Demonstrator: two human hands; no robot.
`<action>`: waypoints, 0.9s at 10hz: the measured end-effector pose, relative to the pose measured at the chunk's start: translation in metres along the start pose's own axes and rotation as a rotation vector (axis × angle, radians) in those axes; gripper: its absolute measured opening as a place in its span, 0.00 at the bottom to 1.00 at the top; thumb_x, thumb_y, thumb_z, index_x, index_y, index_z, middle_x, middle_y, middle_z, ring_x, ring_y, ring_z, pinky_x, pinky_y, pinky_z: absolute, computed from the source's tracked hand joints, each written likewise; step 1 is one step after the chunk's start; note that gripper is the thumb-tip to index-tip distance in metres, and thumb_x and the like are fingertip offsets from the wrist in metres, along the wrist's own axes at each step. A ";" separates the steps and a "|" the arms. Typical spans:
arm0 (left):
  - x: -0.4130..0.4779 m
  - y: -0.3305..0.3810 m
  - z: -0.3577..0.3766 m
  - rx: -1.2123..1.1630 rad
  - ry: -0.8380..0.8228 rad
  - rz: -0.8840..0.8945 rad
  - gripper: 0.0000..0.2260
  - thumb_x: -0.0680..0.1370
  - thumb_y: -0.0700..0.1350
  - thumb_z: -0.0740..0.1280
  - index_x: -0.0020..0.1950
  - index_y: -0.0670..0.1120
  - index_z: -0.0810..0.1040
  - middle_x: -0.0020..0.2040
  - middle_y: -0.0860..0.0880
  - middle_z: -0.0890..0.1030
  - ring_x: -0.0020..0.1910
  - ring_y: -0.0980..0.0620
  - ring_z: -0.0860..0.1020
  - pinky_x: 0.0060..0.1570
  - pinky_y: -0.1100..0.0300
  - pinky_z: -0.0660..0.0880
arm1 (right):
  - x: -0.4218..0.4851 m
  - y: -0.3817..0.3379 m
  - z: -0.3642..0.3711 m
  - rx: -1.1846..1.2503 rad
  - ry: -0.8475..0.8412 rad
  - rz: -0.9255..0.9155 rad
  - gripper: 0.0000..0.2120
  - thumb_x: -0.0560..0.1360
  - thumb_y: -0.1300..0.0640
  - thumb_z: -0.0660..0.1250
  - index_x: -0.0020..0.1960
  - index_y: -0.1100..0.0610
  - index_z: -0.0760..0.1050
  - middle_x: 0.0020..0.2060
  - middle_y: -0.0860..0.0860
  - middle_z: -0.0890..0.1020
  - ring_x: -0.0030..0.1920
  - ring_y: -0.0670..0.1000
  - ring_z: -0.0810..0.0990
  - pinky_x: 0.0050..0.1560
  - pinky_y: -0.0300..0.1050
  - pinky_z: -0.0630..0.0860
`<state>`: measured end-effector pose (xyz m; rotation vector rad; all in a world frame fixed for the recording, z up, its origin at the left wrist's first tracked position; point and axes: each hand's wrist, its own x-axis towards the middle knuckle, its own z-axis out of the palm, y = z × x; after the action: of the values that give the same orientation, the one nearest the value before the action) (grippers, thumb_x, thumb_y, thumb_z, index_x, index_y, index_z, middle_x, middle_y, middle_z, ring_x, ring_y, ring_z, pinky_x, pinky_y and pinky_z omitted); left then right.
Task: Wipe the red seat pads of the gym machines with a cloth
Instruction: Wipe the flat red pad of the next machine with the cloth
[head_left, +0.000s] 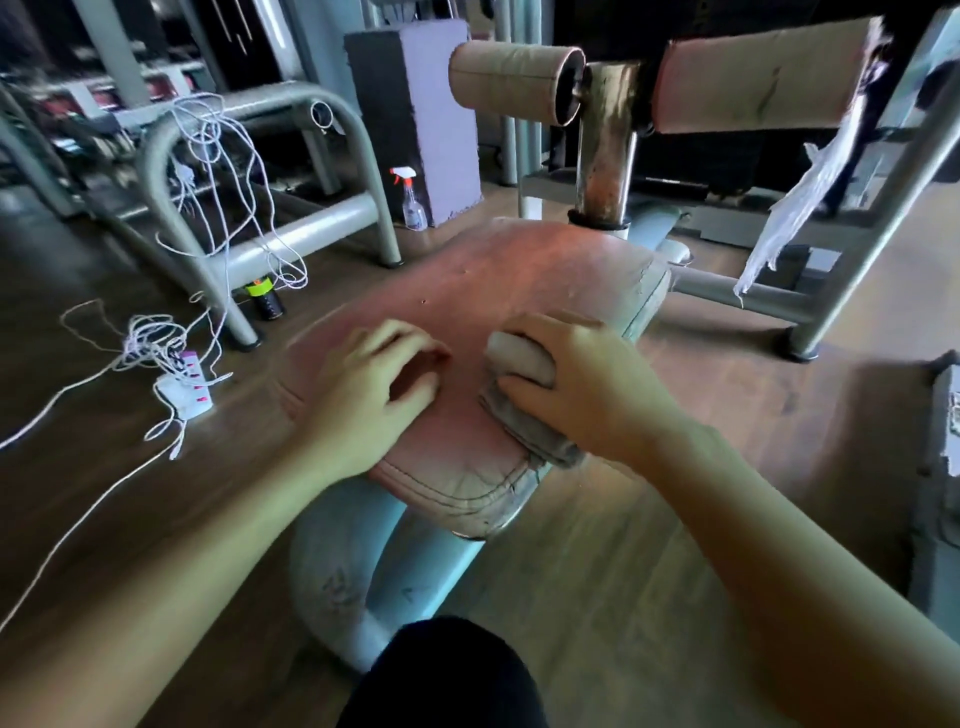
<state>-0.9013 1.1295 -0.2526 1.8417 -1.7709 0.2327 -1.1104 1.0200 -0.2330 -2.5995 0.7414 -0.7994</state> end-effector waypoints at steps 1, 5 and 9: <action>-0.001 0.004 -0.003 -0.039 -0.024 -0.102 0.16 0.77 0.55 0.61 0.59 0.53 0.82 0.58 0.58 0.78 0.61 0.50 0.76 0.65 0.47 0.70 | -0.002 0.004 -0.002 0.039 0.038 -0.005 0.13 0.75 0.50 0.69 0.59 0.49 0.79 0.51 0.48 0.83 0.51 0.56 0.81 0.50 0.53 0.78; -0.013 0.036 0.001 0.012 -0.008 -0.242 0.15 0.75 0.54 0.62 0.59 0.53 0.81 0.56 0.61 0.73 0.63 0.50 0.72 0.66 0.52 0.67 | -0.111 0.011 0.004 0.560 0.455 0.328 0.10 0.75 0.51 0.74 0.55 0.49 0.80 0.46 0.42 0.85 0.49 0.42 0.83 0.53 0.45 0.78; -0.019 0.035 0.006 -0.017 0.099 -0.233 0.16 0.77 0.54 0.60 0.59 0.54 0.83 0.54 0.57 0.75 0.58 0.50 0.75 0.62 0.48 0.71 | -0.130 -0.015 0.062 0.392 0.530 -0.021 0.13 0.74 0.57 0.76 0.58 0.55 0.82 0.56 0.46 0.82 0.56 0.49 0.81 0.51 0.55 0.76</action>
<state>-0.9385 1.1441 -0.2567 1.9690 -1.4727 0.2135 -1.1602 1.1144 -0.3309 -2.0617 0.6080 -1.5016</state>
